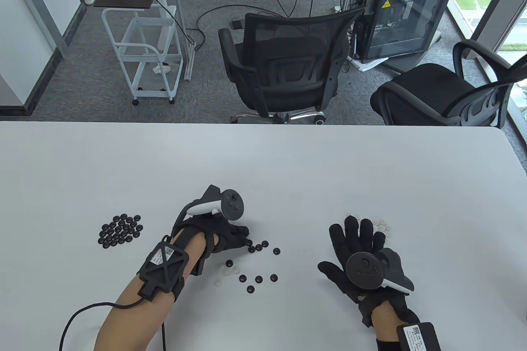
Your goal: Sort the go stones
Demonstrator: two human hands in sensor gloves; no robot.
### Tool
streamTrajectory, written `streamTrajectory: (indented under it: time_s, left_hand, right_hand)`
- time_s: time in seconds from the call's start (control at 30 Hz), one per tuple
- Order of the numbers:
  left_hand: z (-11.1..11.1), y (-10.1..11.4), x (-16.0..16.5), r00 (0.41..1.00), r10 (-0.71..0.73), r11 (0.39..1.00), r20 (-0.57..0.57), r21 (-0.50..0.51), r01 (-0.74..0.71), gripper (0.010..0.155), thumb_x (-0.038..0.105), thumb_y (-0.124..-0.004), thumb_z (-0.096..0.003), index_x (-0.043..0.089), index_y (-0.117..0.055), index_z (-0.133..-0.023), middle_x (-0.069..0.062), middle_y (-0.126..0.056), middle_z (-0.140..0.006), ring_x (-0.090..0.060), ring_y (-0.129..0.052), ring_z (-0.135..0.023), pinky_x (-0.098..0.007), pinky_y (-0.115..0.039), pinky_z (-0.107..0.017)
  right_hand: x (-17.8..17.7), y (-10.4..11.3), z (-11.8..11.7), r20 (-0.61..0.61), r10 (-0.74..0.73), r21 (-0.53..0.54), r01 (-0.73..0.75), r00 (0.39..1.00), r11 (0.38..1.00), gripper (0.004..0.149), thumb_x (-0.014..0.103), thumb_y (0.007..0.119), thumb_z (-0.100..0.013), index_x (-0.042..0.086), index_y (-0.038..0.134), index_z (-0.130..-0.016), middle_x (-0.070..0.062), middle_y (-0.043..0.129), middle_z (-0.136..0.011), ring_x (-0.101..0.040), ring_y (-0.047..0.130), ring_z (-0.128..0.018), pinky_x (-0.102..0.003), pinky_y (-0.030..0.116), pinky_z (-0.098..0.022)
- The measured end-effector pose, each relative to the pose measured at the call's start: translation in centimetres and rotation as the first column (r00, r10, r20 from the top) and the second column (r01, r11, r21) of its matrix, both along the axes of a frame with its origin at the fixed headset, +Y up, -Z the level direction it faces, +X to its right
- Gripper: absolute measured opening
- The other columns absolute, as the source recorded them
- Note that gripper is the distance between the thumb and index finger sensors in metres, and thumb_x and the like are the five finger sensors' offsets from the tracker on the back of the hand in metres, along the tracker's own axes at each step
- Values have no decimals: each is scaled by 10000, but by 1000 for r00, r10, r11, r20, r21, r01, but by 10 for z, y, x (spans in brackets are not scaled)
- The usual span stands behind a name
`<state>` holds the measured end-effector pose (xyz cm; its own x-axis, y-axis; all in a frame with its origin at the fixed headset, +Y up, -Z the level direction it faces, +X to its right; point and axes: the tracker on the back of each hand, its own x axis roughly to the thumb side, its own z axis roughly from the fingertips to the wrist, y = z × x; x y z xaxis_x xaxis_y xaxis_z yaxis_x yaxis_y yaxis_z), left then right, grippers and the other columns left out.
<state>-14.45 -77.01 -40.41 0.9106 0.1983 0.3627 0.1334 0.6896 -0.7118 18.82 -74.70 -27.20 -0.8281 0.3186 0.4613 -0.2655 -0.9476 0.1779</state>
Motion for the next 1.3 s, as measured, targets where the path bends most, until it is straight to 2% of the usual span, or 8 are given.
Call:
streamTrajectory:
  time_s: [0.1,0.3,0.47,0.63,0.9,1.13,1.3]
  left_hand:
    - [-9,1,-17,997,6,1000,-82,15,-5,596,549,-573,-576,371,-568,-1145,-189,120,-1137,-524,189,-941,-815,37,-524]
    - [-28,6,-77,958,-43,999,-284,-5,43,604,556,-564,-571,351,-610,-1137,-178,120,-1140,-523,197,-939,-813,47,-519]
    - [-29,8,-132,900,-58,998,-432,-30,50,599,553,-566,-570,345,-643,-1126,-175,108,-1145,-523,193,-941,-812,49,-516]
    - [-24,9,-171,858,-70,998,-508,-41,57,609,553,-566,-569,332,-643,-1131,-177,111,-1143,-525,195,-939,-812,49,-516]
    - [-17,12,-199,823,-127,992,-553,-62,112,615,555,-568,-567,335,-635,-1137,-177,116,-1141,-522,197,-939,-811,52,-513]
    - [-14,14,-208,811,-165,986,-561,-68,153,618,554,-571,-565,333,-638,-1139,-174,110,-1145,-520,197,-942,-809,57,-512]
    - [-14,18,-208,816,-143,989,-561,-60,132,627,554,-569,-564,325,-631,-1144,-179,114,-1143,-521,199,-940,-810,57,-512]
  right_hand:
    - [1,1,0,2,-5,1,5,1000,1000,871,475,550,-604,-116,184,-1129,-516,12,-1032,-724,-58,-818,-879,79,-493]
    - [3,1,1,5,-9,-2,9,1000,1000,872,477,550,-603,-113,182,-1130,-516,8,-1032,-722,-60,-819,-880,77,-493]
    - [6,3,1,12,-16,5,16,1000,1000,871,476,547,-605,-115,182,-1131,-515,7,-1033,-723,-61,-819,-880,76,-493]
    - [5,2,0,10,-9,1,9,1000,1000,873,477,548,-603,-115,182,-1130,-517,8,-1031,-724,-61,-817,-880,76,-493]
    - [3,1,0,9,-1,-12,1,1000,1000,869,477,545,-606,-114,182,-1130,-516,7,-1031,-725,-61,-816,-880,76,-492]
    - [2,0,-1,9,8,-29,-8,1000,1000,873,477,547,-605,-117,179,-1129,-517,2,-1028,-726,-64,-813,-881,77,-490]
    - [3,2,0,13,0,-19,0,1000,1000,871,477,545,-606,-115,178,-1130,-516,2,-1029,-726,-64,-814,-881,76,-491]
